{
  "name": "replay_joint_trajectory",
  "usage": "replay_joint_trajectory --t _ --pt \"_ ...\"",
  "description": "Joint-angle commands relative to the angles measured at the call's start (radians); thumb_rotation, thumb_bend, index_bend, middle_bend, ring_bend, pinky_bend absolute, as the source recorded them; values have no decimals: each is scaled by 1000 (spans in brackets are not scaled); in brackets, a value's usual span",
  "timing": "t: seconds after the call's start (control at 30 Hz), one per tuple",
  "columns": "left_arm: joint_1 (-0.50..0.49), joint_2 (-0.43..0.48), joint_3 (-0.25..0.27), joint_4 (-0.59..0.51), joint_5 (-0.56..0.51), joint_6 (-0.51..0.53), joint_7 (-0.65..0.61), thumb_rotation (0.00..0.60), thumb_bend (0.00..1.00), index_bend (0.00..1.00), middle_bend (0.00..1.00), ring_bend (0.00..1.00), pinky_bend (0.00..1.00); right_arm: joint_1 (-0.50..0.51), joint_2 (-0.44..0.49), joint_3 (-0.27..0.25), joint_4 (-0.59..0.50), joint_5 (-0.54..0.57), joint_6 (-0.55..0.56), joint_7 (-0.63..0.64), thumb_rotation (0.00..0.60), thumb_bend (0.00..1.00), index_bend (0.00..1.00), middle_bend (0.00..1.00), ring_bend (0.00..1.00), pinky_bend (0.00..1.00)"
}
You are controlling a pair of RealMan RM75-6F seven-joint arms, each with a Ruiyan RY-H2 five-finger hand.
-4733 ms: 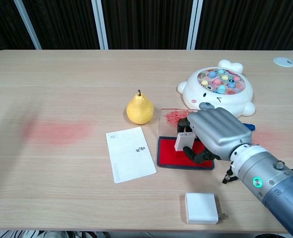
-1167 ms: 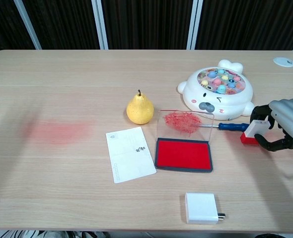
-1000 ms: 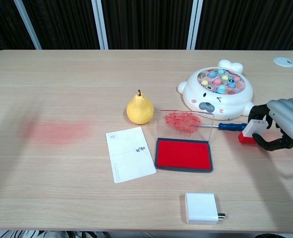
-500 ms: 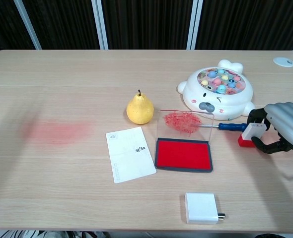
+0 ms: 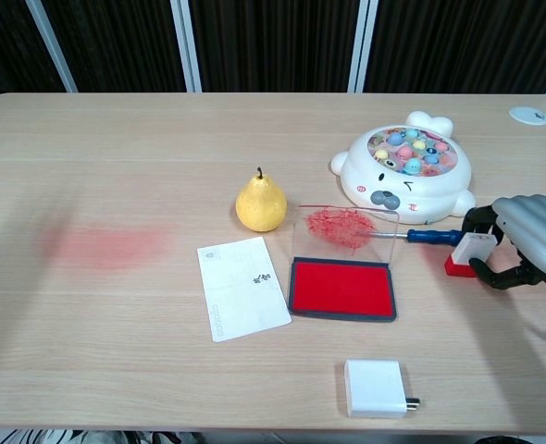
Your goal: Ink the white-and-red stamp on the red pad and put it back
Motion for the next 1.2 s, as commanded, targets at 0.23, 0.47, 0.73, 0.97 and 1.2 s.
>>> replay_joint_trajectory --t 0.23,0.47,0.73,0.97,1.2 --pt "0 1 1 -1 -2 -2 3 600 0 0 0 0 0 -3 6 2 -10 13 -11 -17 600 452 657 497 411 409" --pt "1 0 0 -2 -1 0 4 600 0 0 0 0 0 -5 11 3 -20 22 -18 -28 600 435 632 477 401 394" --pt "0 0 0 -2 0 -1 1 600 0 0 0 0 0 -6 14 6 -27 27 -20 -35 600 412 604 456 390 382" --pt "1 1 1 -2 1 0 2 600 0 0 0 0 0 -8 16 7 -32 33 -23 -43 600 393 547 436 384 375" --pt "1 1 1 -2 2 0 2 600 0 0 0 0 0 -7 20 9 -39 35 -24 -48 600 390 456 423 374 364"
